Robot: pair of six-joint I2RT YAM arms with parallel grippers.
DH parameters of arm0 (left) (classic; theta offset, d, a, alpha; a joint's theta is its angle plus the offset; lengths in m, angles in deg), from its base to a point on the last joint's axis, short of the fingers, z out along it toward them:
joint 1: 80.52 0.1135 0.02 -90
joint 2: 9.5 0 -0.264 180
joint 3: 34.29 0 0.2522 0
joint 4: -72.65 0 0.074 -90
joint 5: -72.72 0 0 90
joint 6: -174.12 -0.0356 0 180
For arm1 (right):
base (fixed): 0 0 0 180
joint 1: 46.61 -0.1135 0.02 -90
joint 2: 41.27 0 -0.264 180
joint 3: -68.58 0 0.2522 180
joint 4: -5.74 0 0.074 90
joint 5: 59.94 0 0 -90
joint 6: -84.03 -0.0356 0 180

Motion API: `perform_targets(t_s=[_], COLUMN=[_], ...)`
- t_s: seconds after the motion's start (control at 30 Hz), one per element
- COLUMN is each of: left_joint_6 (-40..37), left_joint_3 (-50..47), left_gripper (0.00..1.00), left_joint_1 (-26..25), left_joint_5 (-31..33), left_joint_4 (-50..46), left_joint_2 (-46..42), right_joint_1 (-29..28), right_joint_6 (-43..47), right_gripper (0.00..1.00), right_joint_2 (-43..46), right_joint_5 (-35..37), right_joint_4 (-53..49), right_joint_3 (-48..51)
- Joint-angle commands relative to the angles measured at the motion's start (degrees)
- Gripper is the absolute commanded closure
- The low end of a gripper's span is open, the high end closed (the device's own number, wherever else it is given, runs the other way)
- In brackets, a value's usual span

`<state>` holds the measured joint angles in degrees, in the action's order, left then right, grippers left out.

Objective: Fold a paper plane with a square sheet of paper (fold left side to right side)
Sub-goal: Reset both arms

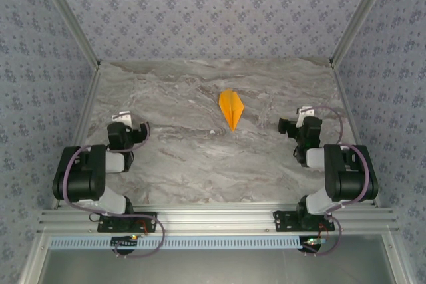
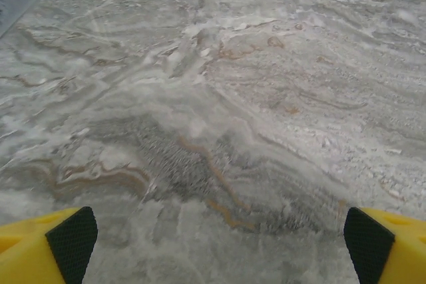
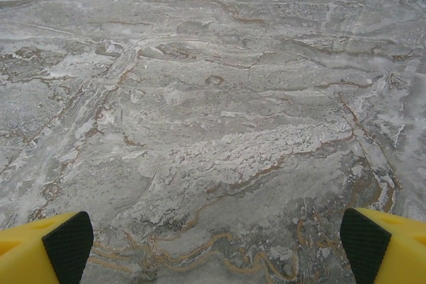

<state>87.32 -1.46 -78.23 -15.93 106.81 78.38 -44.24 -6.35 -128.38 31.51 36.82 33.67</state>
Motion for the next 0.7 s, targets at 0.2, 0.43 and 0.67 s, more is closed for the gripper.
perform_targets(t_s=[0.2, 0.43, 0.67], left_joint_6=[-1.23, -1.57, -1.53], left_joint_3=[4.45, 4.57, 4.57], left_gripper=[0.02, 0.02, 0.02], left_joint_1=[-0.01, -0.55, -0.58], left_joint_5=[-1.50, -0.67, -0.65], left_joint_4=[-1.40, -1.43, -1.43], left_joint_2=[-0.11, -0.04, -0.07], right_joint_1=[-0.72, -0.79, -0.79], right_joint_6=[1.50, 1.61, 1.53], right_gripper=[0.00, 0.00, 0.00], right_joint_2=[-0.08, -0.15, -0.13], right_joint_5=[0.75, 0.85, 0.74], right_joint_4=[1.57, 1.48, 1.39], right_joint_3=[-0.91, -0.91, -0.98])
